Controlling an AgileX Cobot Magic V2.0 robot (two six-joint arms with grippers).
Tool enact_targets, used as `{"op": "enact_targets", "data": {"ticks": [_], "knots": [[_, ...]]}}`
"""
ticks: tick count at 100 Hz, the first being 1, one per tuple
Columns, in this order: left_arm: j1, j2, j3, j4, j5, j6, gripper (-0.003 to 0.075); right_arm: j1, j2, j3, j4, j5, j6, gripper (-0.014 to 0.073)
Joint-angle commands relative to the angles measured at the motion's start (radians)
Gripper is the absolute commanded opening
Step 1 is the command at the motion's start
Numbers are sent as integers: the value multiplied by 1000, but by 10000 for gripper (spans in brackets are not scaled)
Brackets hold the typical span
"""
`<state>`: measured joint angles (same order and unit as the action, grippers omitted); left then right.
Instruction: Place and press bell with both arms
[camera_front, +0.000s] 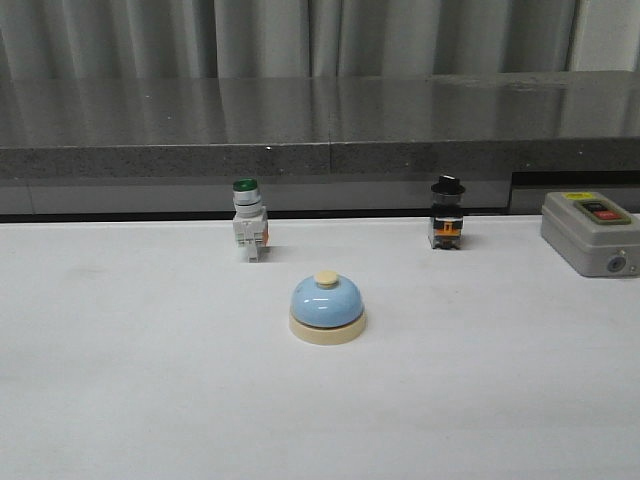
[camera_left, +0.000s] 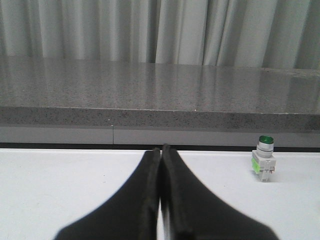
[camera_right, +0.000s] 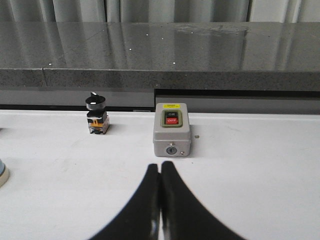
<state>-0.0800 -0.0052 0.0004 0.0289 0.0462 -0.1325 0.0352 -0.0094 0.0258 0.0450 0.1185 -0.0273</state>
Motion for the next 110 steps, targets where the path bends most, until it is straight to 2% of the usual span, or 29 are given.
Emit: {"op": "enact_targets", "data": {"ticks": [1,86,110], "knots": [[3,-31,41,1,-69,-13,-20,-7,-19,-14,-4,-83,-3,-60],[3,-31,41,1,-69,-13,-20,-7,-19,-14,-4,-93,-3,-60],[3,-31,41,1,-69,-13,-20,-7,-19,-16,-5,-211,-4,-60]]}}
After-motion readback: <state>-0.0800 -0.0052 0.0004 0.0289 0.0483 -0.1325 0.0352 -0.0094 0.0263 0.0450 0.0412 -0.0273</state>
